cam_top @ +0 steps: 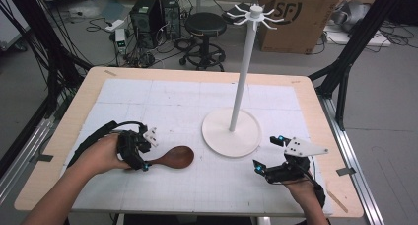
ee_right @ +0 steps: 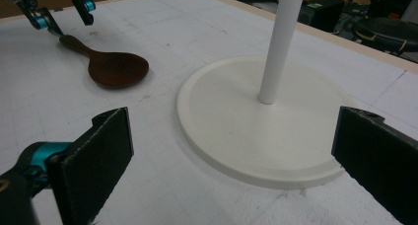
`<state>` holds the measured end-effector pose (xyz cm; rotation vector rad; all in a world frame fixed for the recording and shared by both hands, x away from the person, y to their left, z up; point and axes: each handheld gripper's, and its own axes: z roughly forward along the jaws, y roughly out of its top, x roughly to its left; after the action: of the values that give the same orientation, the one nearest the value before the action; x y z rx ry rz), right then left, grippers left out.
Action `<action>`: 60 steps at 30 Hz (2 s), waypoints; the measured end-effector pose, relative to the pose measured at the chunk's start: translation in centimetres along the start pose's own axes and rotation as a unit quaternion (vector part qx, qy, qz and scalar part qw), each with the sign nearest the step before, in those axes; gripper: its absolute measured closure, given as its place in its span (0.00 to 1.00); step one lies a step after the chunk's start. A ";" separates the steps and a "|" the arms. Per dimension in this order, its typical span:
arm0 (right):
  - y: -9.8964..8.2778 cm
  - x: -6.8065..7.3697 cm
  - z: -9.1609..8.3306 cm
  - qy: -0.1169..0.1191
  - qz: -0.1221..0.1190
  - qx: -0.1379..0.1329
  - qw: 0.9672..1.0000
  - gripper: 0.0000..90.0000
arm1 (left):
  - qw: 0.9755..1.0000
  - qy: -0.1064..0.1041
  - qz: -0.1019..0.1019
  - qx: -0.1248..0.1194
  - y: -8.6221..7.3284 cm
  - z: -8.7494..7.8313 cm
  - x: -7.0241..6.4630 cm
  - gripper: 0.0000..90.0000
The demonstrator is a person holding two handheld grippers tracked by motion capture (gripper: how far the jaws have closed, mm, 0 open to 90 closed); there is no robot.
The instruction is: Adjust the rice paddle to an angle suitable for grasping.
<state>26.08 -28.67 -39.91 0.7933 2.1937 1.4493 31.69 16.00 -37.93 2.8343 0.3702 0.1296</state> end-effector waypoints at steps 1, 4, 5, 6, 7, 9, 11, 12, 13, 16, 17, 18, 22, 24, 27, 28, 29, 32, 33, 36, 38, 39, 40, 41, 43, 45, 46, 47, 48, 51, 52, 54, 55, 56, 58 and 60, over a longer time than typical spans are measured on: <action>0.0 0.0 0.0 0.001 0.000 0.000 1.000 0.01 | 1.000 0.002 0.004 0.005 0.2 0.2 0.0 0.54; 0.0 0.0 0.1 0.001 0.000 0.000 1.000 0.01 | 1.000 -0.002 0.011 0.012 0.8 0.6 0.1 0.55; 0.0 0.0 0.1 0.001 -0.001 0.001 1.000 0.01 | 1.000 -0.004 0.013 0.016 1.0 0.7 0.1 0.56; 0.0 0.0 0.1 0.001 -0.001 0.001 1.000 0.01 | 1.000 -0.007 0.016 0.023 1.1 0.8 0.2 0.57; 0.0 0.0 0.1 0.001 -0.001 0.001 1.000 0.01 | 0.999 -0.008 0.017 0.029 1.3 1.0 0.2 0.57; 0.0 0.0 0.1 0.001 0.000 0.001 1.000 0.01 | 0.999 -0.008 0.025 0.046 1.7 1.5 0.2 0.59; 0.0 0.0 0.1 0.001 -0.001 0.001 1.000 0.01 | 0.998 -0.010 0.025 0.049 1.9 1.7 0.2 0.60; 0.0 0.0 0.1 0.001 -0.001 0.001 1.000 0.01 | 0.998 -0.010 0.026 0.053 2.0 1.8 0.2 0.60; 0.0 0.0 0.1 0.002 -0.001 0.002 1.000 0.01 | 0.998 -0.012 0.027 0.058 2.2 2.0 0.3 0.62; 0.0 0.0 0.1 0.003 -0.002 0.002 1.000 0.01 | 0.997 -0.012 0.030 0.076 2.3 2.5 0.3 0.65; -0.1 0.0 0.1 0.002 -0.002 0.002 1.000 0.01 | 0.996 -0.011 0.031 0.080 2.4 2.6 0.3 0.66; 0.0 0.0 0.1 0.002 -0.002 0.001 1.000 0.01 | 0.996 -0.011 0.031 0.087 2.4 2.8 0.3 0.67; -0.1 0.0 0.1 0.002 -0.002 0.002 1.000 0.01 | 0.995 -0.009 0.032 0.092 2.6 3.0 0.3 0.70; -0.1 0.0 0.1 0.002 -0.001 0.003 1.000 0.01 | 0.994 -0.007 0.034 0.100 2.8 3.2 0.2 0.71; -0.1 0.0 0.1 0.002 -0.002 0.002 1.000 0.01 | 0.994 -0.007 0.037 0.105 3.0 3.5 0.2 0.73; -0.1 0.0 0.1 0.002 -0.001 0.002 1.000 0.01 | 0.993 -0.008 0.036 0.110 3.1 3.5 0.2 0.75; -0.1 0.0 0.1 0.002 -0.001 0.002 1.000 0.01 | 0.993 -0.007 0.037 0.115 3.2 3.6 0.2 0.76; -0.1 0.0 0.1 0.002 0.000 0.002 1.000 0.01 | 0.991 -0.010 0.039 0.129 3.5 4.0 0.2 0.80; -0.1 0.0 0.1 0.002 0.000 0.002 1.000 0.01 | 0.991 -0.010 0.039 0.129 3.5 4.0 0.2 0.81; -0.1 -0.1 0.1 0.001 -0.001 0.003 1.000 0.01 | 0.990 -0.016 0.042 0.130 3.6 4.1 0.1 0.85; -0.1 0.0 0.2 0.002 -0.003 0.003 1.000 0.01 | 0.990 -0.016 0.039 0.131 3.6 4.1 0.1 0.86; -0.1 0.0 0.2 0.002 -0.002 0.002 1.000 0.01 | 0.990 -0.019 0.038 0.131 3.6 4.1 0.2 0.86; -0.1 0.0 0.2 0.002 -0.002 0.002 1.000 0.01 | 0.990 -0.019 0.038 0.131 3.6 4.1 0.2 0.87; -0.1 0.0 0.2 0.003 -0.002 0.003 1.000 0.01 | 0.990 -0.020 0.037 0.131 3.6 4.1 0.2 0.87; -0.1 0.0 0.2 0.003 -0.002 0.003 1.000 0.01 | 0.990 -0.017 0.041 0.132 3.6 4.1 0.1 0.87; -0.1 0.0 0.2 0.003 -0.002 0.003 1.000 0.01 | 0.991 -0.015 0.040 0.131 3.5 4.1 0.0 0.88; -0.1 0.0 0.2 0.004 -0.001 0.003 1.000 0.01 | 0.990 -0.016 0.043 0.131 3.5 4.1 0.1 0.88; -0.1 0.0 0.2 0.004 -0.002 0.003 1.000 0.01 | 0.990 -0.016 0.043 0.131 3.5 4.1 0.1 0.88; -0.1 0.0 0.2 0.004 -0.001 0.003 1.000 0.01 | 0.991 -0.016 0.045 0.128 3.5 4.0 0.1 0.88; -0.1 0.0 0.1 0.003 -0.001 0.003 1.000 0.01 | 0.991 -0.015 0.048 0.124 3.4 3.9 0.0 0.88; -0.2 -0.1 0.1 0.002 -0.001 0.002 1.000 0.01 | 0.991 -0.018 0.048 0.120 3.4 3.9 0.0 0.88; -0.2 -0.1 0.1 0.002 0.000 0.002 1.000 0.01 | 0.992 -0.022 0.052 0.111 3.6 3.8 -0.1 0.88; -0.2 -0.1 0.1 0.001 0.000 0.002 1.000 0.01 | 0.993 -0.025 0.055 0.100 3.7 3.5 -0.2 0.88; -0.2 -0.1 0.0 0.001 0.001 0.003 1.000 0.01 | 0.994 -0.028 0.054 0.091 3.8 3.4 -0.3 0.88; -0.3 -0.2 0.0 0.001 0.001 0.003 1.000 0.01 | 0.995 -0.030 0.053 0.079 3.9 2.9 -0.4 0.88; -0.3 -0.2 0.0 0.001 0.001 0.003 1.000 0.01 | 0.995 -0.031 0.054 0.072 3.9 2.7 -0.5 0.88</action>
<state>26.14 -28.85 -40.16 0.7970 2.1996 1.4469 32.48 11.48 -39.44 2.9932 0.2213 0.0382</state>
